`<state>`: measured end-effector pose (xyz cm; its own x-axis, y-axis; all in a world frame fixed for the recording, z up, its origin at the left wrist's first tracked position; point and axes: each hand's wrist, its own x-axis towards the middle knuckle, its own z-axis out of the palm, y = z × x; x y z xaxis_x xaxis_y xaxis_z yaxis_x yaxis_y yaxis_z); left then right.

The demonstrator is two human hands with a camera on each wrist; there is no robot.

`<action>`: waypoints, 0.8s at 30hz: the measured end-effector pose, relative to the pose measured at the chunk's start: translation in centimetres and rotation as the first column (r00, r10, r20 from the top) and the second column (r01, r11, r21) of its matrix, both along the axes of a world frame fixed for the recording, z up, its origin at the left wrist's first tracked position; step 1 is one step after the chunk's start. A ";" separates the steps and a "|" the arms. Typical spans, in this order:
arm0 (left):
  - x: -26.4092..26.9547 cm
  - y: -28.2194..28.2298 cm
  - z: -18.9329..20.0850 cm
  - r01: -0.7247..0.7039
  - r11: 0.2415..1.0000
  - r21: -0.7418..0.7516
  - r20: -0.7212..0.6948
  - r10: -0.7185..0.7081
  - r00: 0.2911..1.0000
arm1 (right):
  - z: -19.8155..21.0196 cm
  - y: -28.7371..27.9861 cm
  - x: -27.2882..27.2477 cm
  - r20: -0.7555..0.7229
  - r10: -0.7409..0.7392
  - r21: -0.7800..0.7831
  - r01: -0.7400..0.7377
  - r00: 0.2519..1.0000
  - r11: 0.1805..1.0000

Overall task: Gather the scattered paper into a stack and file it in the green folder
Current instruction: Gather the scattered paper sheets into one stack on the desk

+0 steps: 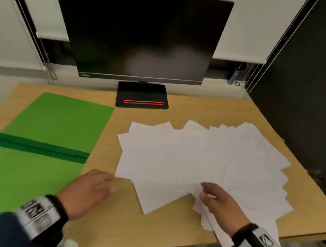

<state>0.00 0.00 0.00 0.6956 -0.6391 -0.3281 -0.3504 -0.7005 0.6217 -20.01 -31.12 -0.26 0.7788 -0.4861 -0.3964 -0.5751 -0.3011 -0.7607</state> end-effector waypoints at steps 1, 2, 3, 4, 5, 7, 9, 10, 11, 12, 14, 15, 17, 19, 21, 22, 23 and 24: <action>0.9 -1.6 -0.8 -0.035 0.999 0.002 -0.010 0.035 0.999 | -0.7 -0.9 0.8 0.043 -0.080 0.025 0.079 0.996 0.997; 1.4 -3.0 -1.0 -0.081 0.996 0.040 -0.029 0.082 0.996 | -0.8 -1.7 1.4 0.051 -0.167 0.077 0.162 0.985 0.984; 2.3 -4.1 -1.4 -0.131 0.990 0.051 -0.048 0.133 0.990 | -1.2 -2.5 2.3 0.071 -0.233 0.097 0.226 0.970 0.969; 3.0 -5.5 -1.5 -0.185 0.981 0.059 -0.092 0.189 0.978 | -1.4 -3.7 2.9 0.087 -0.304 0.108 0.295 0.949 0.949; 3.8 -6.6 -2.0 -0.268 0.963 0.031 -0.140 0.270 0.953 | -1.6 -4.9 3.6 0.095 -0.355 0.118 0.344 0.930 0.932; 5.5 -7.9 -2.8 -0.450 0.893 0.005 -0.216 0.440 0.872 | -2.0 -6.9 4.7 0.082 -0.412 0.125 0.401 0.907 0.908; 7.5 -8.4 -4.2 -0.573 0.819 -0.017 -0.286 0.545 0.788 | -2.3 -8.6 5.8 0.055 -0.435 0.144 0.423 0.899 0.894; 8.5 -8.5 -5.2 -0.610 0.792 -0.017 -0.318 0.575 0.754 | -2.3 -9.4 6.4 0.034 -0.444 0.164 0.433 0.895 0.886; 9.5 -8.4 -6.6 -0.640 0.768 -0.021 -0.344 0.595 0.726 | -2.2 -10.0 7.1 0.016 -0.452 0.191 0.442 0.892 0.877; 9.8 -8.8 -6.8 -0.663 0.749 -0.017 -0.357 0.614 0.704 | -2.1 -10.4 7.7 -0.010 -0.450 0.224 0.440 0.893 0.870; 8.9 -10.1 -5.1 -0.704 0.709 -0.030 -0.367 0.647 0.668 | -1.9 -11.0 8.9 -0.059 -0.418 0.285 0.417 0.907 0.863; 8.6 -10.5 -4.8 -0.711 0.702 -0.039 -0.367 0.652 0.664 | -1.7 -11.2 9.5 -0.092 -0.394 0.312 0.402 0.914 0.861; 8.1 -11.1 -4.6 -0.720 0.693 -0.040 -0.363 0.661 0.657 | -1.5 -11.6 10.6 -0.156 -0.337 0.344 0.371 0.928 0.863; 7.6 -11.4 -4.5 -0.727 0.684 -0.059 -0.362 0.664 0.654 | -1.4 -11.6 11.3 -0.192 -0.283 0.363 0.336 0.940 0.869; 6.9 -11.4 -4.1 -0.725 0.684 -0.080 -0.362 0.658 0.660 | -1.7 -11.5 11.9 -0.210 -0.252 0.382 0.317 0.945 0.868; 6.5 -11.4 -3.9 -0.715 0.694 -0.077 -0.357 0.651 0.670 | -1.9 -11.3 12.0 -0.210 -0.236 0.389 0.303 0.949 0.870; 6.0 -11.5 -3.6 -0.705 0.705 -0.078 -0.344 0.644 0.683 | -2.3 -11.2 12.0 -0.200 -0.219 0.385 0.282 0.955 0.879; 5.5 -11.6 -3.2 -0.699 0.710 -0.082 -0.325 0.644 0.692 | -2.5 -10.9 12.0 -0.196 -0.202 0.379 0.265 0.959 0.887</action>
